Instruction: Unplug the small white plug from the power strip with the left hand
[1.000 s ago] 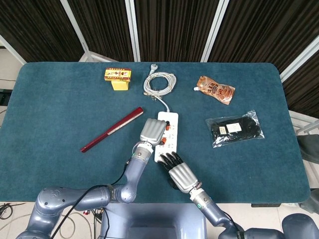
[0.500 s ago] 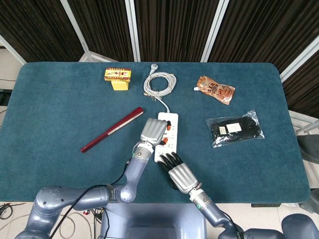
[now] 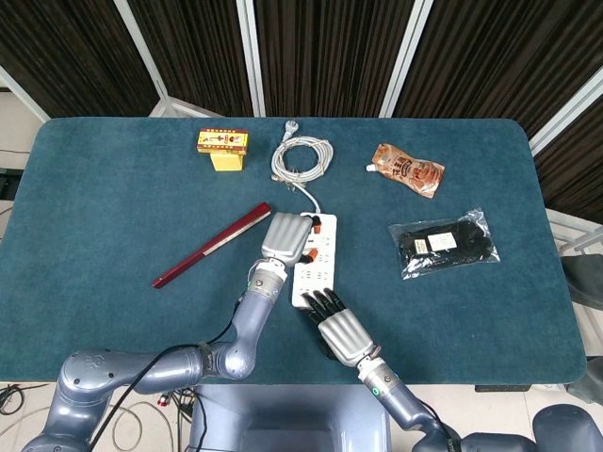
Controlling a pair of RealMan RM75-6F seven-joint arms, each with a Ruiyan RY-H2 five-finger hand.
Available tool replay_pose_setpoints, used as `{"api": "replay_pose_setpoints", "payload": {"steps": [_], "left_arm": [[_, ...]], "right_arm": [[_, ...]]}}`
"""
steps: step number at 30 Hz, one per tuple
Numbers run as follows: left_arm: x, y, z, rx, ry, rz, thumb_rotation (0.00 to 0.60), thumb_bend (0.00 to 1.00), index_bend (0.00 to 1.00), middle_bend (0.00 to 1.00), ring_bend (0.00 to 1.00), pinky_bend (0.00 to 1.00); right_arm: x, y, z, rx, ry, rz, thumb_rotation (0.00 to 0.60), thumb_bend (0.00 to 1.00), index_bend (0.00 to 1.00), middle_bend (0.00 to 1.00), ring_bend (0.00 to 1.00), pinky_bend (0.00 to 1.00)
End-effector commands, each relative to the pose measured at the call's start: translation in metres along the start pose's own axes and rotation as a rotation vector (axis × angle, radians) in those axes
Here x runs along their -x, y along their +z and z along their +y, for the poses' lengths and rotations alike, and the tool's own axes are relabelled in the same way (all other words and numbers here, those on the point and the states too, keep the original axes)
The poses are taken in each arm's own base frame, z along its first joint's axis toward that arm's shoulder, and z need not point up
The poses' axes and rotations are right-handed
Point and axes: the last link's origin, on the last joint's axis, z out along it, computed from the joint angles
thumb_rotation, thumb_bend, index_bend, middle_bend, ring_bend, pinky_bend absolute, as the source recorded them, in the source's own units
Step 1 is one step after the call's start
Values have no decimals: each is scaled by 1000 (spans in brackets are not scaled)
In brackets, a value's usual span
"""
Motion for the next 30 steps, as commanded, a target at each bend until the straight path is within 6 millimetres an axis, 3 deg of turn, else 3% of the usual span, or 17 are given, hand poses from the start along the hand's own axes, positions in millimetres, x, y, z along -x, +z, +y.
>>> {"api": "replay_pose_setpoints", "payload": {"steps": [1,5,12,23,30], "left_arm": [[-10,1,0,-1,-23,22,600,350,824,887,677,754],[-23,1,-5,-2,-23,48,600,350,823,887,677,754],[-30,-11,-26,0,22,65,600,349,821,886,677,754],[-31,-32,-60,-23,56,53,600,350,809,883,676,748],[-15,-52,-86,-30,134,-7,600,350,798,871,665,738]], "right_arm": [[-3,0,-1,-2,2,16,600,472,212,98,45,88],[-11,1,-3,-3,7,48,600,473,187,95,44,88],[-31,0,-6,-8,23,144,600,473,6,17,1,82],[-67,-5,6,32,5,291,600,473,0,0,0,66],[-87,-19,28,88,-13,332,600,473,0,0,0,66]]}}
